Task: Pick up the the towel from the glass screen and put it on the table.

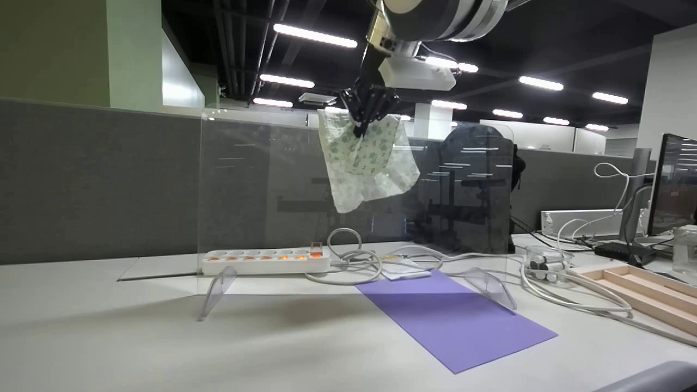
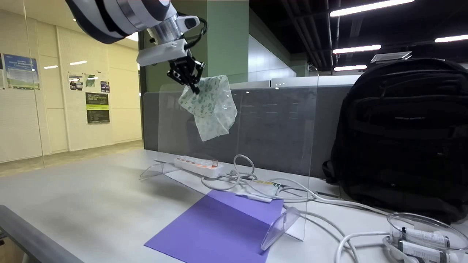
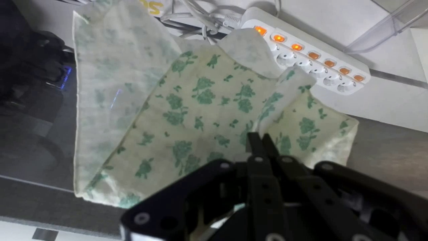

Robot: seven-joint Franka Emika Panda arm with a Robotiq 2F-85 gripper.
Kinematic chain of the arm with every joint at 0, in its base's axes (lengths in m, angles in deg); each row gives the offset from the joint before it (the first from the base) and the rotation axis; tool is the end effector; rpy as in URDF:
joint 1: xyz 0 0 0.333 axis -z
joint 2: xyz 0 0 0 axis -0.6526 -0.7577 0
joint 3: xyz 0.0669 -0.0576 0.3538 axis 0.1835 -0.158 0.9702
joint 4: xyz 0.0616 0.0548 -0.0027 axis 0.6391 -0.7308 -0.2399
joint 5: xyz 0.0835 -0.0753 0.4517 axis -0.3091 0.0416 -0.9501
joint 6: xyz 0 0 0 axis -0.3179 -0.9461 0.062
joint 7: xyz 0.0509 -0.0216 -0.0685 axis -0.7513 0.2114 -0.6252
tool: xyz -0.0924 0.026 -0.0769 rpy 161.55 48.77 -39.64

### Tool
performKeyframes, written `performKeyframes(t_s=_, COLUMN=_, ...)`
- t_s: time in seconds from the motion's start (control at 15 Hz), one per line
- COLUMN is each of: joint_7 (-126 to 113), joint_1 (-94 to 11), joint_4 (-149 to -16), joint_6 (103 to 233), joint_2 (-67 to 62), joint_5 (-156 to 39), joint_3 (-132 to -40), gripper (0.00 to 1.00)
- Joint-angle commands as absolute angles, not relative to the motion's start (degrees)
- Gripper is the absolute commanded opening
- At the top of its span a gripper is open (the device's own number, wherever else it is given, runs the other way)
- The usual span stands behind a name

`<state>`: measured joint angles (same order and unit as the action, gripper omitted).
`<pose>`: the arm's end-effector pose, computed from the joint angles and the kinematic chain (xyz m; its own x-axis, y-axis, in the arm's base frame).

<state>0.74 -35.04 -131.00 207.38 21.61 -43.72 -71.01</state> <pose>0.5634 0.0779 0.4108 0.7392 0.1950 0.6446 0.1533 -0.9807 0.1210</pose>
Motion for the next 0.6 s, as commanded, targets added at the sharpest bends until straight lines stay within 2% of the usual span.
performKeyframes(t_s=0.0, joint_7=3.57, joint_1=-34.12, joint_4=-131.62, joint_6=202.76, joint_2=21.81, joint_5=-43.57, joint_3=-70.5, gripper=0.0)
performKeyframes(t_s=0.33, joint_7=5.61, joint_1=-32.98, joint_4=-132.38, joint_6=189.69, joint_2=19.75, joint_5=-43.1, joint_3=-70.81, gripper=0.0)
performKeyframes(t_s=0.53, joint_7=6.16, joint_1=-35.71, joint_4=-132.26, joint_6=182.69, joint_2=17.38, joint_5=-43.26, joint_3=-74.49, gripper=0.0)
